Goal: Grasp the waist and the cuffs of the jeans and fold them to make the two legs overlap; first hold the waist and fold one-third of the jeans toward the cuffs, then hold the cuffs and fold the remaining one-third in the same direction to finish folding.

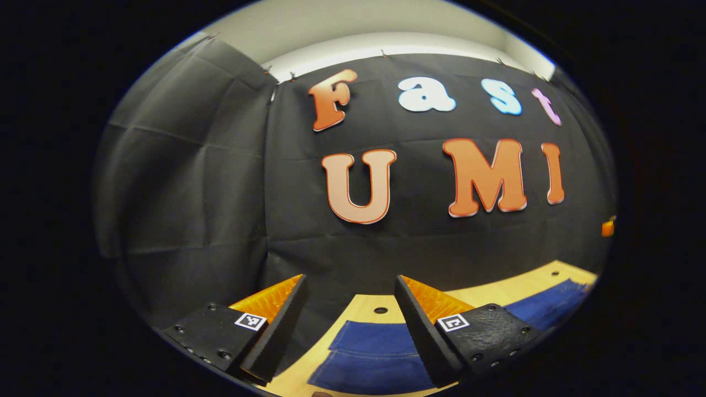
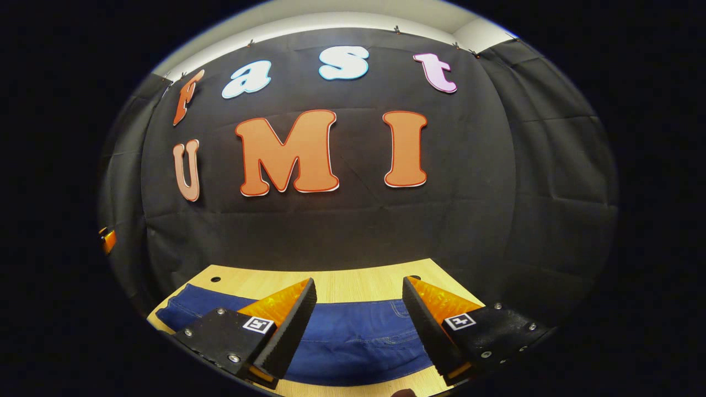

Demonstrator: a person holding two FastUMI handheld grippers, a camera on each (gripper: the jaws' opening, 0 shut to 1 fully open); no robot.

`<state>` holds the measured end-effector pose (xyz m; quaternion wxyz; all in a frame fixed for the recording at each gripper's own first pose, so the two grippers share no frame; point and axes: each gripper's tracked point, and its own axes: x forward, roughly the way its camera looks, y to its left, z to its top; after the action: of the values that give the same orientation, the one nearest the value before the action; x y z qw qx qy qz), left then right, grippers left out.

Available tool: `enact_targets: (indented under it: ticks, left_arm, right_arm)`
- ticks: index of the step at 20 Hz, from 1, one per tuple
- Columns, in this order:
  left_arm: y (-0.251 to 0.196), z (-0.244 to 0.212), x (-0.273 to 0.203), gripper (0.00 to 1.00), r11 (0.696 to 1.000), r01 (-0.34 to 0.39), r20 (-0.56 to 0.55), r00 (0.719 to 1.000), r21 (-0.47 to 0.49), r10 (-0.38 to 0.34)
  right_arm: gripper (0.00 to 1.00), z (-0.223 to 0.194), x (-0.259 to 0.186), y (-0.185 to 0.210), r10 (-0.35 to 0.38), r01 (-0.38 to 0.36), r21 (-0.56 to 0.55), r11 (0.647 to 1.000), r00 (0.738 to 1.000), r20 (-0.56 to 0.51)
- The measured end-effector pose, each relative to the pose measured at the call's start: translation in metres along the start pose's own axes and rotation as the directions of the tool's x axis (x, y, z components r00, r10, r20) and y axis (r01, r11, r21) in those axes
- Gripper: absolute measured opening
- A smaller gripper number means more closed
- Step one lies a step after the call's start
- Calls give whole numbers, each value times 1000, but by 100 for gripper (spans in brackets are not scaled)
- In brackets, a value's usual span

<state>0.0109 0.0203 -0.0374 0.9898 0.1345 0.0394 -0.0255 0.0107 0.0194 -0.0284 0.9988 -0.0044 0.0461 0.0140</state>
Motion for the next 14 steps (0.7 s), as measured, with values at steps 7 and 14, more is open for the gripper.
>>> enact_targets:
  ticks: [7, 14]
  left_arm:
    - [-21, -95, -9, 98, 869, 209, -192, 972, 448, -135]
    - [-65, -223, -60, 98, 301, 506, -426, 855, 808, -296]
  right_arm:
    - [96, -15, 0, 2, 8, -8, -6, 1000, 999, -49]
    - [97, -49, -8, -18, -38, 35, -31, 999, 991, -127]
